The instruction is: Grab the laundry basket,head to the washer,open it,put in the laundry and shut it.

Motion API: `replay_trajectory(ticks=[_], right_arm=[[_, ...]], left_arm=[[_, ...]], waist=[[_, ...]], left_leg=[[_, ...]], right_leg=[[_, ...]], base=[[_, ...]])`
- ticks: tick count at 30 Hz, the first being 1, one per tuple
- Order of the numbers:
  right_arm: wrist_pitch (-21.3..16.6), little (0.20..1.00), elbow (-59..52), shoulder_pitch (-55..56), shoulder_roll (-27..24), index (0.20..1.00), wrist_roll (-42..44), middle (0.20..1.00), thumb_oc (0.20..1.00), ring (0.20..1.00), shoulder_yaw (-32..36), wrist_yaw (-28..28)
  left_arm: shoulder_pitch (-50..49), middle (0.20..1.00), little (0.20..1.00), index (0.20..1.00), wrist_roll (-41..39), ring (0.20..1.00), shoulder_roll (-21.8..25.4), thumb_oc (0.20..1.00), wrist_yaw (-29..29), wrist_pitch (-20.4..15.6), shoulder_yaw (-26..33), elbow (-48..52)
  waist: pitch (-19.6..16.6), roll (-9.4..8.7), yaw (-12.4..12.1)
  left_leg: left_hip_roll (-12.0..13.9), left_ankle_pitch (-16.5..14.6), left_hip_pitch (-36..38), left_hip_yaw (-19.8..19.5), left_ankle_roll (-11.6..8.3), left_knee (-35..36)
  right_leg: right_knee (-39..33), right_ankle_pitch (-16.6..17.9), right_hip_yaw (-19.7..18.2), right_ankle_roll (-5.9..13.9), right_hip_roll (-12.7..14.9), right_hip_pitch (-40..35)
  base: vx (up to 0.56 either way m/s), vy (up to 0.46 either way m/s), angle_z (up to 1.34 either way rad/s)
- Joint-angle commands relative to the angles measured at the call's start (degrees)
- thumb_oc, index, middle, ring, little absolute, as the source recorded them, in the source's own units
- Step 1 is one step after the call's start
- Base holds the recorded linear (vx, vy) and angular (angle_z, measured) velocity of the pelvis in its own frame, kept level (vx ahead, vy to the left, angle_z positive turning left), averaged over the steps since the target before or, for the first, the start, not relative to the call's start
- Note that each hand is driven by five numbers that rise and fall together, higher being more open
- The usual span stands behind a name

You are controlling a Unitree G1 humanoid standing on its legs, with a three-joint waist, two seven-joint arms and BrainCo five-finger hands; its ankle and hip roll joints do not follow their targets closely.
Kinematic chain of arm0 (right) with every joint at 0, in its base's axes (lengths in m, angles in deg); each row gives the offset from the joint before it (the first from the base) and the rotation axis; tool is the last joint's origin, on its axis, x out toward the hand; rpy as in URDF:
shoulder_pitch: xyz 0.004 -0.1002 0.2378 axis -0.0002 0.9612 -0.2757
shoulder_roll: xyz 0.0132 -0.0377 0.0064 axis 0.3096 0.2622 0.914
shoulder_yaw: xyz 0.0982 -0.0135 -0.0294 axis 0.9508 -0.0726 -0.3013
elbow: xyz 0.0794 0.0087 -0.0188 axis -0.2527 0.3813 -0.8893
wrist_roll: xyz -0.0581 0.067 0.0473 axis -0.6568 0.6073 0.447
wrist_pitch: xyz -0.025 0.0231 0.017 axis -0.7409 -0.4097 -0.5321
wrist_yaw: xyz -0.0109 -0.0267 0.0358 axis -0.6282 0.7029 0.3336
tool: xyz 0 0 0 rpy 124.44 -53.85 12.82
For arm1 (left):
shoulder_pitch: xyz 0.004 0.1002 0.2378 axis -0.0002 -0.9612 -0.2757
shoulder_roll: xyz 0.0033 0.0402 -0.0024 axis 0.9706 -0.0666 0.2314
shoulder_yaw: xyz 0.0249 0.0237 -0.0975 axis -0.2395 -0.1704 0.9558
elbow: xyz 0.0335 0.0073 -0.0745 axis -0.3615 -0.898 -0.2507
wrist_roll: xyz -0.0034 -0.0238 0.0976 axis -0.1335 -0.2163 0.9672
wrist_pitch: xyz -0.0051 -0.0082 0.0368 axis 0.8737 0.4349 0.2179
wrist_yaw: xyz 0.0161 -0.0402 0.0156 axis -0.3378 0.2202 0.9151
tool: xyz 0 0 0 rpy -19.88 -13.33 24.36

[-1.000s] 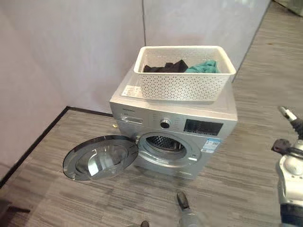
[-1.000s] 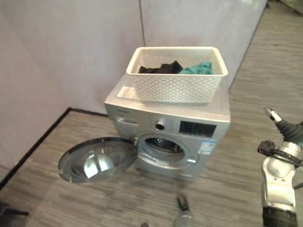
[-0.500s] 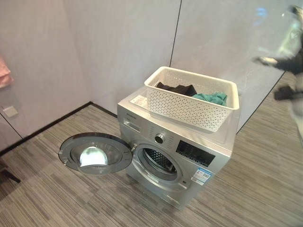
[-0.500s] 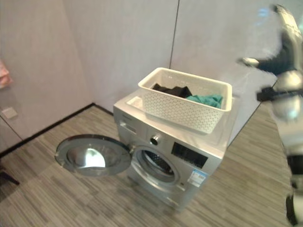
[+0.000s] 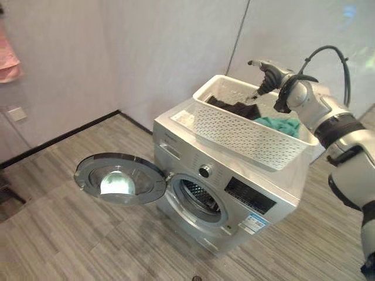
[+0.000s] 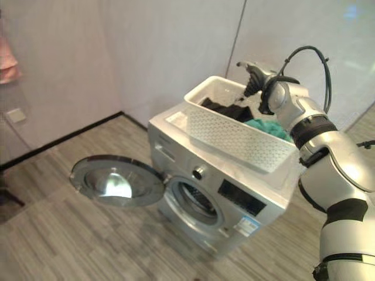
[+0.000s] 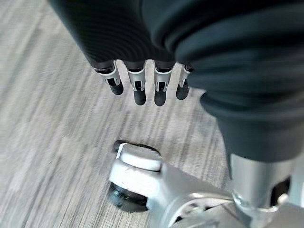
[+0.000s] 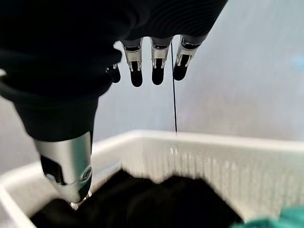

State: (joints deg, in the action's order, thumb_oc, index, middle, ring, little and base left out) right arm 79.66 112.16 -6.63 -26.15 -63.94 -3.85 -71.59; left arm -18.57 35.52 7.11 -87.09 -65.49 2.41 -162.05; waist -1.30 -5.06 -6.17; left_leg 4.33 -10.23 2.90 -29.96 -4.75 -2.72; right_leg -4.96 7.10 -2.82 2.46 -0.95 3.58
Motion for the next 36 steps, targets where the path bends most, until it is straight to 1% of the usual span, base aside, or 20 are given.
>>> replay_trajectory(ticks=[1, 5, 6, 8, 9, 14, 19, 20, 23, 28, 30, 33, 36], right_arm=[[0.62, 1.0, 7.1, -4.46, -1.35, 1.0, -2.2, 1.0, 1.0, 1.0, 0.12, -0.87], [0.62, 1.0, 7.1, -4.46, -1.35, 1.0, -2.2, 1.0, 1.0, 1.0, 0.12, -0.87], [0.94, 1.0, 13.42, -1.68, -1.29, 1.0, -5.85, 1.0, 1.0, 1.0, 0.88, -1.18], [0.98, 1.0, 14.58, -0.73, -2.1, 1.0, -6.56, 1.0, 1.0, 1.0, 1.37, -1.11], [1.05, 1.0, 15.16, 0.04, -3.3, 1.0, -6.63, 1.0, 1.0, 1.0, 1.39, -1.51], [1.06, 1.0, 16.64, 1.46, -5.83, 1.0, -6.66, 1.0, 1.0, 1.0, 0.39, -3.11], [1.11, 1.0, 17.25, 2.23, -6.82, 1.0, -7.1, 1.0, 1.0, 1.0, -0.81, -4.58], [0.88, 1.0, 18.06, 3.48, -8.0, 1.0, -8.01, 1.0, 1.0, 1.0, -0.98, -4.56], [0.81, 1.0, 18.41, 4.6, -8.79, 1.0, -8.1, 1.0, 1.0, 1.0, -0.65, -4.59], [1.33, 1.0, 20.3, 6.03, -9.76, 1.0, -7.76, 1.0, 1.0, 1.0, -0.39, -6.47], [1.96, 1.0, 21.43, 7.27, -10.66, 1.0, -6.31, 1.0, 1.0, 1.0, 0.11, -9.15], [2.49, 1.0, 22.14, 8.29, -11.49, 1.0, -6.59, 1.0, 1.0, 1.0, -0.55, -12.94], [2.5, 1.0, 21.5, 9.65, -13.25, 1.0, -6.26, 1.0, 1.0, 1.0, -0.51, -14.92]], left_arm=[[0.92, 1.0, 1.0, 1.0, -0.41, 1.0, -2.25, 1.0, -3.37, -1.12, -0.29, -2.05], [0.92, 1.0, 1.0, 1.0, -0.41, 1.0, -2.25, 1.0, -3.37, -1.12, -0.29, -2.05], [0.37, 1.0, 1.0, 1.0, -0.44, 1.0, -1.74, 1.0, -3.83, -0.99, 0.34, -2.88], [0.12, 1.0, 1.0, 1.0, -0.41, 1.0, -1.65, 1.0, -3.87, -1.08, 0.64, -2.82], [0.08, 1.0, 1.0, 1.0, -0.61, 1.0, -1.64, 1.0, -4.0, -1.1, 0.74, -2.81], [0.33, 1.0, 1.0, 1.0, -1.76, 1.0, -2.23, 1.0, -4.49, -1.39, -0.32, -1.17], [0.5, 1.0, 1.0, 1.0, -3.11, 1.0, -2.79, 1.0, -4.72, -1.61, -1.22, 0.82], [0.96, 1.0, 1.0, 1.0, -4.36, 1.0, -3.09, 1.0, -4.67, -1.87, -1.98, 2.69], [1.21, 1.0, 1.0, 1.0, -4.67, 1.0, -3.12, 1.0, -4.64, -1.93, -2.65, 3.51], [1.57, 1.0, 1.0, 1.0, -4.85, 1.0, -3.24, 1.0, -5.07, -1.91, -3.92, 4.93], [1.69, 1.0, 1.0, 1.0, -4.95, 1.0, -3.31, 1.0, -5.5, -1.78, -4.69, 5.09], [0.94, 1.0, 1.0, 1.0, -4.49, 1.0, -3.44, 1.0, -5.92, -1.59, -4.53, 4.6], [0.46, 1.0, 1.0, 1.0, -4.27, 1.0, -3.08, 1.0, -5.91, -1.37, -3.51, 3.04]], waist=[[-0.25, -3.38, -1.24], [-0.25, -3.38, -1.24], [0.7, -3.63, -3.19], [0.82, -3.66, -3.7], [0.96, -3.58, -4.02], [1.53, -3.35, -4.61], [1.76, -3.17, -4.83], [2.33, -2.99, -5.13], [2.8, -2.94, -5.52], [3.56, -2.62, -6.21], [3.9, -2.44, -6.68], [3.93, -2.06, -7.46], [3.79, -1.63, -8.06]], left_leg=[[-0.82, 4.01, 3.83, 2.11, 2.74, 4.99], [-0.82, 4.01, 3.83, 2.11, 2.74, 4.99], [-0.66, 4.47, 2.33, 0.74, 2.06, 4.96], [-0.81, 4.79, 1.67, 0.1, 1.91, 5.06], [-0.79, 5.15, 1.21, -0.19, 1.72, 5.27], [-0.7, 5.76, 0.17, -1.0, 1.33, 5.62], [-0.59, 5.89, -0.23, -1.35, 1.12, 5.74], [-0.43, 6.08, -0.84, -1.78, 0.99, 5.61], [-0.48, 6.26, -1.38, -2.06, 0.87, 5.52], [-0.5, 6.58, -2.43, -2.61, 0.7, 5.43], [-0.55, 6.84, -2.86, -2.85, 0.58, 5.45], [-0.49, 7.0, -2.92, -3.21, 0.38, 5.72], [-0.4, 7.47, -2.99, -3.57, -0.01, 6.14]], right_leg=[[5.07, -4.34, -2.07, 3.08, 4.93, 2.04], [5.07, -4.34, -2.07, 3.08, 4.93, 2.04], [3.94, -4.66, -0.06, 2.65, 5.32, 1.31], [3.43, -4.72, 0.64, 2.56, 5.47, 1.25], [3.11, -4.79, 1.04, 2.5, 5.48, 1.24], [2.68, -4.93, 2.15, 2.28, 5.46, 1.24], [2.65, -5.09, 2.88, 2.21, 5.39, 1.27], [2.56, -5.27, 3.24, 2.08, 5.19, 1.31], [2.43, -5.33, 3.51, 2.04, 5.15, 1.48], [2.13, -5.41, 4.28, 1.95, 5.03, 1.78], [1.9, -5.56, 4.64, 1.86, 4.84, 1.91], [1.51, -5.81, 5.01, 1.71, 4.78, 1.63], [1.47, -6.2, 5.63, 1.73, 4.74, 1.52]], base=[[0.01, -0.004, 0.24], [0.01, -0.004, 0.09], [0.04, -0.021, -0.02], [0.03, -0.013, 0.34], [0.01, -0.002, 0.59], [0.0, -0.005, 0.12], [0.01, -0.007, 0.1], [0.0, -0.013, 0.05], [-0.01, -0.012, 0.07], [0.0, -0.002, 0.05], [0.01, -0.017, 0.18], [0.03, -0.015, 0.04], [0.04, -0.021, 0.05]])
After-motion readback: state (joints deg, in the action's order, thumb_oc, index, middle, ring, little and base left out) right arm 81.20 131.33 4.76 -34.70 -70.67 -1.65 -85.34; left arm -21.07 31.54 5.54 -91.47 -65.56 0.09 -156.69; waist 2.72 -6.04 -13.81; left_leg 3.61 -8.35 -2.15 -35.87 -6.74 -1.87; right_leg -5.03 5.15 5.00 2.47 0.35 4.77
